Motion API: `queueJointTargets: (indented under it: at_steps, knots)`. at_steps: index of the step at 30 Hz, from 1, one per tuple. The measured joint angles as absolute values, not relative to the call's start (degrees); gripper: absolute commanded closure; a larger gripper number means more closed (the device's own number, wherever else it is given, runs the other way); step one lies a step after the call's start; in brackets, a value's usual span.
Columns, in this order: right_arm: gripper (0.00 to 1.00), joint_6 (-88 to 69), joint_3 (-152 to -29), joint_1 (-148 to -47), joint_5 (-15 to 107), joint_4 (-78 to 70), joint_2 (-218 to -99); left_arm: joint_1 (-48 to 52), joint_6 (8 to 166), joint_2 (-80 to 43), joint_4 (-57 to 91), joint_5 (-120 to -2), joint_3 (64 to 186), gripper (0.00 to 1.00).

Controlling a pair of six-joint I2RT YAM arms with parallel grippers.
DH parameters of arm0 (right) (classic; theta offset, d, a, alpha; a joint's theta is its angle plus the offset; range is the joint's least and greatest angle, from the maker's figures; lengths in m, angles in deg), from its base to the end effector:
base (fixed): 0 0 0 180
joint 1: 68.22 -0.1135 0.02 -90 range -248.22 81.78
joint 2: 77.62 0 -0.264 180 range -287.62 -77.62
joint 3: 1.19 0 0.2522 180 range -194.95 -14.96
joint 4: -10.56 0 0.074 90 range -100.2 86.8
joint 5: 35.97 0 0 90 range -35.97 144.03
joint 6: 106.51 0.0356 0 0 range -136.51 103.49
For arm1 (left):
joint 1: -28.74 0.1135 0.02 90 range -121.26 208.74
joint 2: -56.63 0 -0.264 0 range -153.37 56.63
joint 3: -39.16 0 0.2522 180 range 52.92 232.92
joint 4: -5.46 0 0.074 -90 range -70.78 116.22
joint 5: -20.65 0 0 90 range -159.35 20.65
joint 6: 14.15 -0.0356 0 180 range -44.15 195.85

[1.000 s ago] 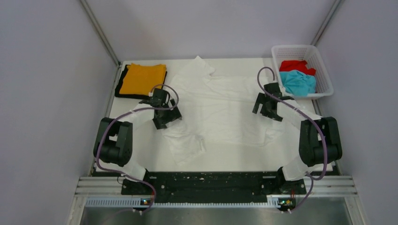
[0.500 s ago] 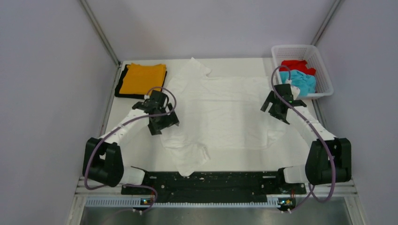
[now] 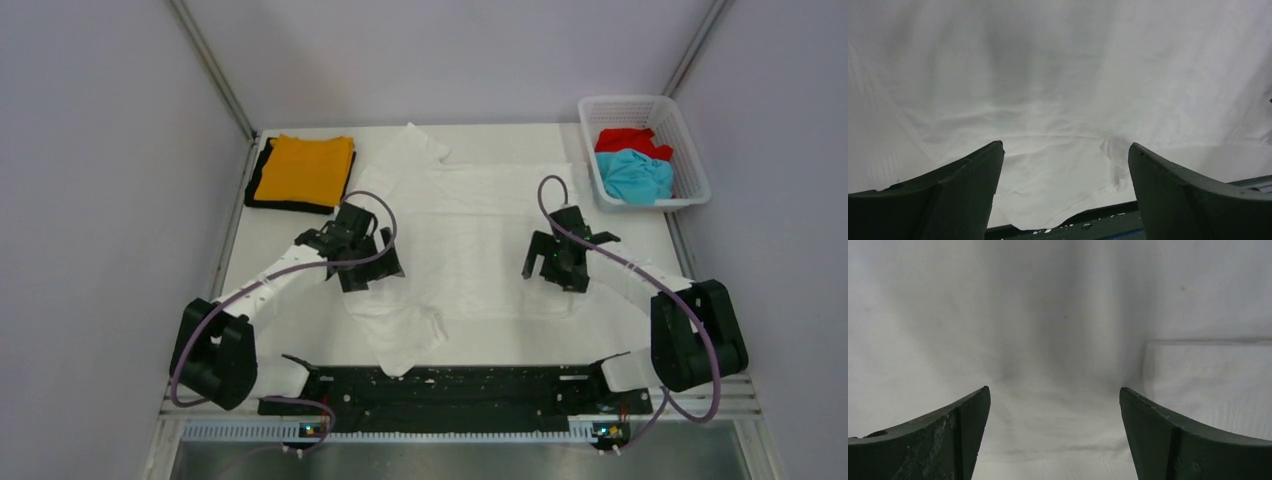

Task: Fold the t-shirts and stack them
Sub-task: Flatten out the tshirt, then grab the side of the flattened tshirt closest away from the robot with both arms

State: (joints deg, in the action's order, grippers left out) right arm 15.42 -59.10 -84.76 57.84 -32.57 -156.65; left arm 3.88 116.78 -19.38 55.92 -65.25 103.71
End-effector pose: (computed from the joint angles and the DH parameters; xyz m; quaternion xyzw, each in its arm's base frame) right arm 0.2428 0.0696 0.1832 0.1378 0.9646 0.0619 0.2164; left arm 0.2302 -0.1095 0.2229 -0.1269 0.9612 -0.1608 0.1847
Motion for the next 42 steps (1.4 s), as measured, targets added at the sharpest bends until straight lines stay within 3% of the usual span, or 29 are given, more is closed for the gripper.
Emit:
queueJointTargets:
  at_steps: [10,19,24,34,42]
  knots:
    - [0.01,21.3,-52.8,-75.8,65.7,-32.0,-153.5,3.2,121.2,-23.8,47.2,-65.5,95.4,0.01]
    - [0.01,30.9,-47.2,-63.7,76.5,-46.4,-128.9,3.2,123.5,-23.4,45.7,-67.0,94.3,0.01]
    - [0.01,31.6,-48.5,-63.6,75.9,-48.3,-126.0,2.8,122.6,-22.4,46.8,-67.9,94.4,0.01]
    - [0.01,29.3,-50.6,-63.6,73.9,-48.7,-124.9,-11.8,122.8,-4.1,62.0,-73.6,96.2,0.02]
    - [0.01,28.0,-50.6,-63.6,72.4,-48.1,-124.9,-33.7,131.9,-9.4,68.3,-75.7,95.7,0.33]
